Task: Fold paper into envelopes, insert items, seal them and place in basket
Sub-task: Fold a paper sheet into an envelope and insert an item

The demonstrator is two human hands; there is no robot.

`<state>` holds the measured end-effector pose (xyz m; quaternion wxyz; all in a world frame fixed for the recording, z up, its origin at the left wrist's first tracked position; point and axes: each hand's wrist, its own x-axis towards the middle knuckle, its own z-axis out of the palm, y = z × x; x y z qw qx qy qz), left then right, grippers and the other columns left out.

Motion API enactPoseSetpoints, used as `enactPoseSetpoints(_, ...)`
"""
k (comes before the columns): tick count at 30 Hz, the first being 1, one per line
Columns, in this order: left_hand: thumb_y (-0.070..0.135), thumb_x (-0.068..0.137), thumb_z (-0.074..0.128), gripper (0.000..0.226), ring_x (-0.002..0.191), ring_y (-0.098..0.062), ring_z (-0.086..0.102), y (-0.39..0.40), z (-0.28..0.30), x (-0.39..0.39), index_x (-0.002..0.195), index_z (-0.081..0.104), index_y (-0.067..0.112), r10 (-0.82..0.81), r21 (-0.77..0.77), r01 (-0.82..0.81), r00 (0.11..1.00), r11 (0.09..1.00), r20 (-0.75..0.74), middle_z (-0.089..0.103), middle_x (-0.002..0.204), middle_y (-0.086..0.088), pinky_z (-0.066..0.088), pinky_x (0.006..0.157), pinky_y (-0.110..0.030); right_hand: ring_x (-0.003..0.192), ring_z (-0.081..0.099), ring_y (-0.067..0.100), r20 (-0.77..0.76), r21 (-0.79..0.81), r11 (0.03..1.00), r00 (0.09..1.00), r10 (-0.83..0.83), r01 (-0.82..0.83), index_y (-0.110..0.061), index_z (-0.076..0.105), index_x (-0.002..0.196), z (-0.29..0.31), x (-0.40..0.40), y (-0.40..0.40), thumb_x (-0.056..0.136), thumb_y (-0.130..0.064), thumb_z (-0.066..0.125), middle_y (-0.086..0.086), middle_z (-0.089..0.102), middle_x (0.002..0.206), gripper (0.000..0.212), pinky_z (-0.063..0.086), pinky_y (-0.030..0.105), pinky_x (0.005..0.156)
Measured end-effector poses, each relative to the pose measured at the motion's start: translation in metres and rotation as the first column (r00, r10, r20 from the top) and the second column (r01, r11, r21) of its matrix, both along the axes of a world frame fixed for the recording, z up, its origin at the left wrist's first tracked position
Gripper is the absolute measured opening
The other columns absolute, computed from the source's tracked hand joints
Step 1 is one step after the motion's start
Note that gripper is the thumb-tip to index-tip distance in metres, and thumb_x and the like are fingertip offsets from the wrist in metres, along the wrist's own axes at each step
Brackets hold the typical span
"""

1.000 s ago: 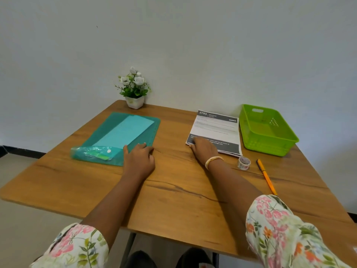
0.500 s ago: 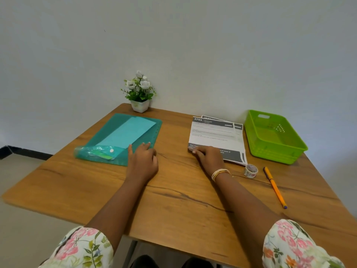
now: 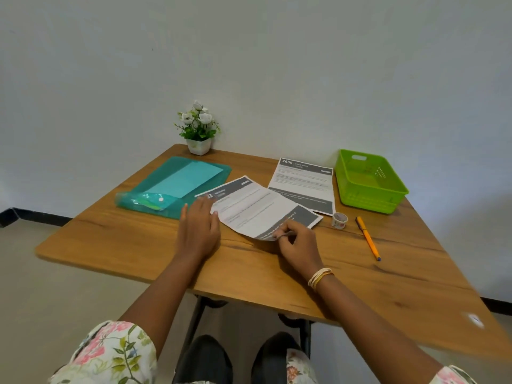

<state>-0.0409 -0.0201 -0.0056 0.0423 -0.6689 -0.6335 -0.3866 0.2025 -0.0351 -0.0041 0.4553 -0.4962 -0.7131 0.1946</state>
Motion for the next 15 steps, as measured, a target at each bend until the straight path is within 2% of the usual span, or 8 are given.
enactPoseSetpoints(2,0.027,0.091,0.038,0.039,0.126,-0.025,0.046,-0.007,-0.001,-0.002,0.124,0.055,0.013,0.03,-0.019,-0.03,1.0,0.999,-0.01,0.054,0.131,-0.008,0.027,0.112,-0.055,0.083,0.063,0.012,0.023,-0.054,0.998,1.0,0.012,-0.01,-0.013,0.066,0.074,0.003,0.015,-0.007,0.082,-0.008,0.059,-0.001,0.069,0.08,0.012,0.055,0.04,0.072)
enactPoseSetpoints(5,0.029,0.093,0.042,0.043,0.136,-0.026,0.038,-0.014,-0.005,-0.004,0.131,0.053,0.013,0.021,-0.097,-0.025,0.999,0.995,-0.045,0.049,0.141,-0.011,0.017,0.114,-0.057,0.092,0.061,0.013,0.176,-0.135,0.989,0.981,0.084,-0.06,-0.015,0.067,0.068,0.014,0.038,-0.014,0.076,-0.001,0.059,-0.003,0.07,0.085,0.018,0.053,0.035,0.084)
enactPoseSetpoints(7,0.032,0.094,0.044,0.043,0.138,-0.023,0.037,-0.018,-0.006,-0.003,0.134,0.054,0.018,-0.009,-0.14,-0.004,0.996,0.99,-0.086,0.047,0.144,-0.007,0.014,0.114,-0.057,0.097,0.062,0.016,0.222,-0.224,0.97,0.964,0.144,-0.094,-0.016,0.066,0.06,0.023,0.049,-0.016,0.07,0.005,0.056,0.0,0.072,0.087,0.026,0.052,0.031,0.085)
enactPoseSetpoints(11,0.039,0.095,0.042,0.04,0.126,-0.016,0.049,-0.024,-0.007,0.001,0.124,0.064,0.024,-0.079,-0.243,0.048,0.99,0.969,-0.118,0.057,0.137,-0.001,0.028,0.107,-0.047,0.097,0.063,0.018,0.255,-0.405,0.914,0.961,0.112,0.001,-0.02,0.066,0.056,0.036,0.059,-0.008,0.069,0.006,0.054,0.002,0.072,0.088,0.032,0.052,0.035,0.083)
enactPoseSetpoints(13,0.036,0.095,0.048,0.035,0.122,-0.016,0.052,-0.028,-0.008,0.002,0.122,0.066,0.024,-0.083,-0.235,0.053,0.989,0.97,-0.12,0.059,0.134,-0.001,0.032,0.102,-0.043,0.084,0.064,0.019,0.388,-0.378,0.919,0.92,0.052,0.108,-0.014,0.069,0.063,0.039,0.053,-0.001,0.075,-0.003,0.055,0.002,0.071,0.084,0.022,0.053,0.035,0.075)
enactPoseSetpoints(15,0.035,0.094,0.05,0.033,0.119,-0.018,0.054,-0.031,-0.007,0.004,0.119,0.068,0.023,-0.066,-0.203,0.037,0.988,0.979,-0.139,0.062,0.13,-0.002,0.033,0.101,-0.042,0.077,0.064,0.023,0.528,-0.279,0.939,0.849,-0.024,0.2,-0.01,0.071,0.071,0.041,0.039,0.001,0.079,-0.013,0.052,0.004,0.07,0.081,0.021,0.055,0.039,0.071)
